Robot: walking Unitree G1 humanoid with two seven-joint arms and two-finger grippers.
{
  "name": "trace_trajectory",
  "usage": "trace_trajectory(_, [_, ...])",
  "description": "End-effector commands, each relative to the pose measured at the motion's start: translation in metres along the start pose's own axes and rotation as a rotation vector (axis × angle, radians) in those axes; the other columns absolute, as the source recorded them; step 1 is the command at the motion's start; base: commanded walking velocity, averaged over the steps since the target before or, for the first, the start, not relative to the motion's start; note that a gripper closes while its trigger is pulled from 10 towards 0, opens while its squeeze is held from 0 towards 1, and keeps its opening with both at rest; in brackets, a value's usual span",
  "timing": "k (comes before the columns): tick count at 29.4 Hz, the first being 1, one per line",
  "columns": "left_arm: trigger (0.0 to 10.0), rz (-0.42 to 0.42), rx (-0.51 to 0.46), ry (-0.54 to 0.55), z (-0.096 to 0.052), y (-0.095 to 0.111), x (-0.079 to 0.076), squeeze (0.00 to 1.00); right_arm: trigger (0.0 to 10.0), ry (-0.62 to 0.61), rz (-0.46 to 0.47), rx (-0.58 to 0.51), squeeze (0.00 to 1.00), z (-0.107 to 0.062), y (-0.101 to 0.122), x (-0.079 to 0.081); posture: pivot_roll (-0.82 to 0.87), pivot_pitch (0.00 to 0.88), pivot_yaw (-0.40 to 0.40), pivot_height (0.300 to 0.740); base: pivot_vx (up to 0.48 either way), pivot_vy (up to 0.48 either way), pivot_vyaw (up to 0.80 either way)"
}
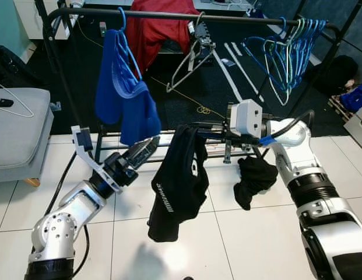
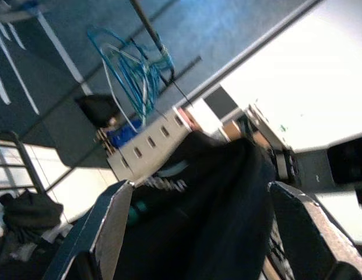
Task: Hang hanger
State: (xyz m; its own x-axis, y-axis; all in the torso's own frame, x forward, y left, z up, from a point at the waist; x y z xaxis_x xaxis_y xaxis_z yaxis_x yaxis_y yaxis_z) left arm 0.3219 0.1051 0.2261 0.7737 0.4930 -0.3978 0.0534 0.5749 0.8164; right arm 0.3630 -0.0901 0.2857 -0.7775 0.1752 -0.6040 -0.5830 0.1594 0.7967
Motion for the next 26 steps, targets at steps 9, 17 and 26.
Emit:
trace_trajectory(9, [10.0, 0.137, 0.102, -0.026, 0.013, -0.024, -0.005, 0.00, 0.0, -0.002, -0.024, -0.034, 0.00, 0.004, 0.010, -0.004, -0.10, 0.218, -0.094, 0.740, 0.000, 0.000, 0.00])
trace_trajectory(17, [10.0, 0.149, 0.079, -0.020, 0.021, -0.018, -0.004, 0.00, 0.0, 0.007, -0.024, -0.039, 0.00, 0.007, 0.010, -0.002, -0.11, 0.223, -0.094, 0.740, 0.000, 0.000, 0.00])
trace_trajectory(26, [10.0, 0.169, 0.075, -0.017, 0.011, -0.014, -0.001, 0.00, 0.0, 0.007, -0.021, -0.031, 0.00, 0.006, 0.008, -0.001, -0.11, 0.228, -0.094, 0.740, 0.000, 0.000, 0.00])
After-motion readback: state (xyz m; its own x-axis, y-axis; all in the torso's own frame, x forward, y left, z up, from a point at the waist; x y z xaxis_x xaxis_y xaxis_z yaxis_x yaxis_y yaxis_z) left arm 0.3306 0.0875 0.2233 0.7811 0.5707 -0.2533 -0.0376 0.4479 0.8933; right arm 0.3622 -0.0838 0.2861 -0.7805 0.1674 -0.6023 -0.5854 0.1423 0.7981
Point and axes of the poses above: a point about 5 cm out from each wrist's last joint towards the gripper, its own z axis pointing out of the wrist towards the gripper, its own y axis along the axis of the wrist's last joint, x = y × z, the point moved 5 cm from there along z, pointing out of the wrist towards the gripper, and after that the axes turned 11 degrees about z, right-handed, at the moved point
